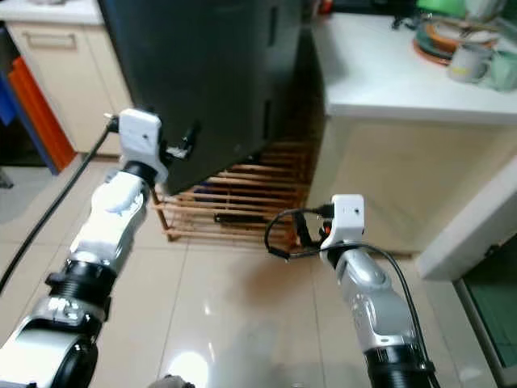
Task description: Restocking fridge
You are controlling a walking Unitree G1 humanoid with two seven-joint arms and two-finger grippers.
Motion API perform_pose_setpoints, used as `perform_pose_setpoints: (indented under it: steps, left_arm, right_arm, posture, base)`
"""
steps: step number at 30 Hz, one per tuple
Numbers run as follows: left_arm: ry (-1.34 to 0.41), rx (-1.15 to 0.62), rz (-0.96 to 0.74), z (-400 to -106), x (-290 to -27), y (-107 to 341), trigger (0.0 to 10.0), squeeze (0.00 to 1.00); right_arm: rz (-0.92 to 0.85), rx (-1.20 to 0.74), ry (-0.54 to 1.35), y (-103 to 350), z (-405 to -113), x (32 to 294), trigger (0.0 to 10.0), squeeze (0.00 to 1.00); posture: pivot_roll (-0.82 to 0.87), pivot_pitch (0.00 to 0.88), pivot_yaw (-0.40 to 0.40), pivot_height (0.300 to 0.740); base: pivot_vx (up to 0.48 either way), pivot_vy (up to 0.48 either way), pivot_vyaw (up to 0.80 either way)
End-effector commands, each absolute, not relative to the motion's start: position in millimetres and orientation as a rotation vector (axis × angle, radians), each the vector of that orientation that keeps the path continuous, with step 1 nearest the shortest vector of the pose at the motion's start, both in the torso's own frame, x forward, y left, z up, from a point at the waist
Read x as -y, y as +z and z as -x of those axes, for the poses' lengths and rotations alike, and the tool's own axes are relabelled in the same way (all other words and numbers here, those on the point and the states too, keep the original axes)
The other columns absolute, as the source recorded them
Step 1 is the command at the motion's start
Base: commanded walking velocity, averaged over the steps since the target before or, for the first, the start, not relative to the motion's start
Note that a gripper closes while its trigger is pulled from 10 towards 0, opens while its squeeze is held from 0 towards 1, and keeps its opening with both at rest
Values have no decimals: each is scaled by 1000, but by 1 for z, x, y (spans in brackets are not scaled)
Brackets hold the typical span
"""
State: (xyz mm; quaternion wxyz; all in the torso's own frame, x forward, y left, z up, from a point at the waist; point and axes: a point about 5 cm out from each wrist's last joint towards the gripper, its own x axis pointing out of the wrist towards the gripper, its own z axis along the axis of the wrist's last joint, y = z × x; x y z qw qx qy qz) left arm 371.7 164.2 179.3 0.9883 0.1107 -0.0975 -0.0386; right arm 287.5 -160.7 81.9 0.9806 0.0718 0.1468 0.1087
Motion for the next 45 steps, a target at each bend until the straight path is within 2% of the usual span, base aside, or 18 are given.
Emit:
perform_pose_setpoints:
  steps: [1, 4, 6, 10, 15, 33, 45]
  left_arm:
    - [5, 175, -227, -384, -175, 186, 10000, 0]
    - [17, 138, -307, -390, -175, 186, 10000, 0]
    - [-53, 145, -313, -390, -160, 185, 10000, 0]
    - [-197, 208, -254, -378, -128, 180, 10000, 0]
    - [-192, 218, -153, -374, -119, 176, 10000, 0]
    - [-171, 176, -101, -372, -120, 173, 10000, 0]
    - [-132, 238, -83, -370, -128, 189, 10000, 0]
  right_arm:
    - [-135, -303, 223, 78, -285, 162, 10000, 0]
    - [-132, -300, 229, 78, -285, 159, 10000, 0]
    - [-125, -284, 229, 78, -284, 158, 10000, 0]
    - [-123, -271, 210, 77, -282, 159, 10000, 0]
    - [-127, -273, 215, 74, -280, 157, 10000, 0]
    - [-125, -261, 240, 75, -284, 154, 10000, 0]
    - [-126, -259, 254, 75, -286, 153, 10000, 0]
  posture:
    - [-168, 0, 14, 740]
    - [-172, 0, 20, 740]
    - [-178, 0, 30, 740]
    - [-180, 0, 34, 740]
    - [-172, 0, 26, 740]
    - [-170, 0, 21, 740]
    - [-164, 0, 14, 740]
  base:
    - [0, 431, 0]
    - [0, 288, 0]
    - [0, 0, 0]
    - [0, 0, 0]
    - [74, 61, 0]
    - [360, 317, 0]
    - [351, 327, 0]
